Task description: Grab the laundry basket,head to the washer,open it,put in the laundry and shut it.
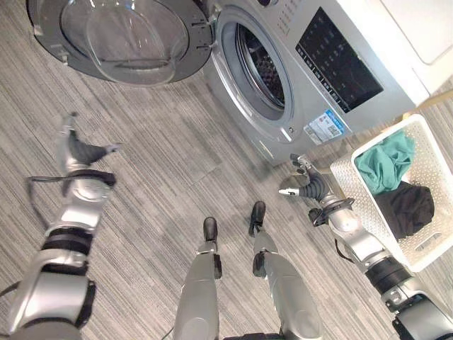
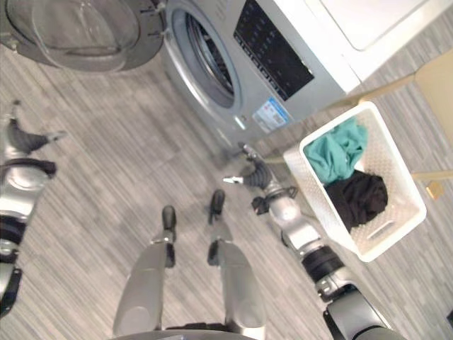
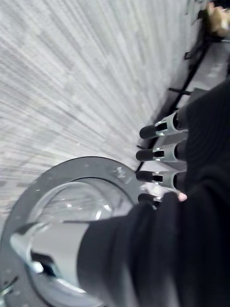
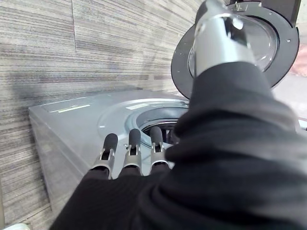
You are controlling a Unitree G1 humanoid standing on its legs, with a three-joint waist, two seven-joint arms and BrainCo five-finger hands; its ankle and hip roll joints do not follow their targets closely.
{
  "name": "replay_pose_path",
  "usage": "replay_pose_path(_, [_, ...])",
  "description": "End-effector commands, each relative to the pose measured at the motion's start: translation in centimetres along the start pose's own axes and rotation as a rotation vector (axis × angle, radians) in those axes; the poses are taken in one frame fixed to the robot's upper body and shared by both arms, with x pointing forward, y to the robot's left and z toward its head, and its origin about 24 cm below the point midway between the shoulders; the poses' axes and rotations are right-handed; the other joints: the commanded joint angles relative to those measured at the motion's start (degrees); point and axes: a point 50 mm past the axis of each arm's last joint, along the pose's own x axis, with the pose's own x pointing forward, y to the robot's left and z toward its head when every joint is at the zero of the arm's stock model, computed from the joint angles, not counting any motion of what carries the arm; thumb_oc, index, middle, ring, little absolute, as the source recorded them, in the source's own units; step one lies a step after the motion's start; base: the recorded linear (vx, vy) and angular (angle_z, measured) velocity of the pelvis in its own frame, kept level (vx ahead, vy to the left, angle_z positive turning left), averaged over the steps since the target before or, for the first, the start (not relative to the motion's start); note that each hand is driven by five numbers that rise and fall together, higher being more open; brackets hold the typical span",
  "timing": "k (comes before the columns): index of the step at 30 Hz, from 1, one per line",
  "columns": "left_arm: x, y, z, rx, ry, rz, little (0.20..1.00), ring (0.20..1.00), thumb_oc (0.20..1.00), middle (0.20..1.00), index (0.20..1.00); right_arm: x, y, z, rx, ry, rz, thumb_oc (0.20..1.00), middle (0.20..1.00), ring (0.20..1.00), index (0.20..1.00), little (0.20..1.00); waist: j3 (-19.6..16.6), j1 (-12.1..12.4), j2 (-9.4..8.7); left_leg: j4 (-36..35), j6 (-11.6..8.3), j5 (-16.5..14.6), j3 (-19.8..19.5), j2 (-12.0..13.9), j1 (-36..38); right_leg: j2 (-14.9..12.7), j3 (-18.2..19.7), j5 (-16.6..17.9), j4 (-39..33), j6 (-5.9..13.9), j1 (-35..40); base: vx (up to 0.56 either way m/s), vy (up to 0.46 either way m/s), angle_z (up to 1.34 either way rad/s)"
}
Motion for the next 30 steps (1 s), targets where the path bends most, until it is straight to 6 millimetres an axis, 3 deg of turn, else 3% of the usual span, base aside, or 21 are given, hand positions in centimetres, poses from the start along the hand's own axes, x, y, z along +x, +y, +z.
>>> replay_pose_path(1, [0.1,0.0,0.8,-0.032,-0.041,0.027,1.000,1.000,1.000,1.000,1.000,-0.2,-0.9,1.7,-0.007,-0.105,-0.071,1.000,1.000,1.000,1.000,1.000,-0.5,0.3,2.32,-7.5,0.41,0.1,1.8,-1.0,6.0,-4.8,-1.2,-5.0,4.6,7.60,4.4,-0.14,-0.009,-0.11])
replay_pose_path(9, [-4.2,-4.4,-4.0,-0.053,0.088,-0.119,1.000,1.000,1.000,1.000,1.000,-2.2,-1.7,1.2,-0.039,-0.109,-0.107,1.000,1.000,1.000,1.000,1.000,-3.1,-0.6,2.79,-8.4,1.09,-1.3,4.9,-0.7,11.6,-4.6,0.7,-5.4,5.1,7.75,7.1,0.02,0.019,-0.34])
replay_pose_path(10, [-6.0,-6.4,-5.0,-0.119,0.137,-0.174,1.000,1.000,1.000,1.000,1.000,-2.9,-2.0,1.0,-0.013,-0.100,-0.136,1.000,1.000,1.000,1.000,1.000,-4.4,-1.0,3.45,-9.2,1.31,-1.5,5.8,-1.1,13.6,-4.8,1.2,-5.7,5.5,7.79,8.0,0.06,0.048,-0.10])
replay_pose_path(13, [-9.0,-8.2,-6.6,-0.231,0.216,-0.222,1.000,1.000,1.000,1.000,1.000,-3.7,-3.1,0.7,-0.021,-0.084,-0.188,1.000,1.000,1.000,1.000,1.000,-5.0,-1.3,4.70,-9.7,2.02,-2.2,7.3,-1.4,16.5,-4.9,1.6,-7.2,7.7,7.58,9.0,0.06,0.077,-0.21])
replay_pose_path(14, [-11.3,-9.4,-7.8,-0.261,0.264,-0.276,1.000,1.000,1.000,1.000,1.000,-4.5,-3.7,0.4,-0.023,-0.069,-0.218,1.000,1.000,1.000,1.000,1.000,-5.3,-1.6,5.44,-10.5,2.28,-2.6,8.7,-1.5,19.0,-4.9,1.0,-8.2,9.4,7.76,9.3,0.07,0.088,-0.53])
replay_pose_path(16, [-13.4,-10.0,-9.5,-0.287,0.345,-0.296,1.000,1.000,1.000,1.000,1.000,-4.6,-3.8,-0.1,-0.021,-0.051,-0.239,1.000,1.000,1.000,1.000,1.000,-6.6,-1.0,6.79,-12.1,1.70,-3.7,10.8,-0.8,22.2,-5.8,-3.5,-8.8,10.7,8.81,9.8,0.16,0.066,-0.49])
replay_pose_path(19, [-15.8,-10.5,-11.6,-0.282,0.446,-0.346,1.000,1.000,1.000,1.000,1.000,-4.6,-3.5,0.0,-0.017,-0.055,-0.237,1.000,1.000,1.000,1.000,1.000,-8.9,0.0,7.82,-14.0,0.88,-3.3,15.3,0.4,25.0,-9.6,-17.2,-8.1,12.1,8.90,10.3,0.12,-0.054,-1.35])
replay_pose_path(21, [-16.5,-11.0,-11.7,-0.281,0.461,-0.379,1.000,1.000,1.000,1.000,1.000,-4.8,-3.5,0.1,-0.033,-0.058,-0.238,1.000,1.000,1.000,1.000,1.000,-9.3,-0.6,8.02,-13.8,0.70,-3.4,15.5,0.9,25.7,-9.7,-17.7,-8.9,13.2,8.46,10.0,0.11,-0.120,-0.78])
replay_pose_path(23, [-18.7,-12.3,-12.6,-0.241,0.500,-0.477,1.000,1.000,1.000,1.000,1.000,-5.6,-3.8,-0.3,-0.107,-0.047,-0.214,1.000,1.000,1.000,1.000,1.000,-11.1,-1.6,8.22,-10.8,0.26,-5.7,16.1,1.4,27.0,-7.3,-14.1,-11.0,10.3,7.11,12.1,0.28,-0.199,-0.38])
replay_pose_path(28, [-21.2,-13.8,-13.2,-0.234,0.555,-0.578,1.000,1.000,1.000,1.000,1.000,-5.8,-3.9,-0.3,-0.170,-0.040,-0.170,1.000,1.000,1.000,1.000,1.000,-12.8,-2.7,8.49,-2.2,-1.60,-6.8,17.5,5.2,27.1,-4.5,-12.0,-12.3,6.2,5.27,16.8,0.19,-0.182,-0.48])
replay_pose_path(30, [-22.8,-14.8,-13.4,-0.234,0.581,-0.638,1.000,1.000,1.000,1.000,1.000,-5.5,-3.6,-0.7,-0.220,-0.020,-0.108,1.000,1.000,1.000,1.000,1.000,-12.6,-1.4,8.18,6.1,-3.60,-2.4,12.8,7.0,24.6,-1.9,-9.3,-13.4,4.4,3.44,19.5,0.16,-0.156,-0.55])
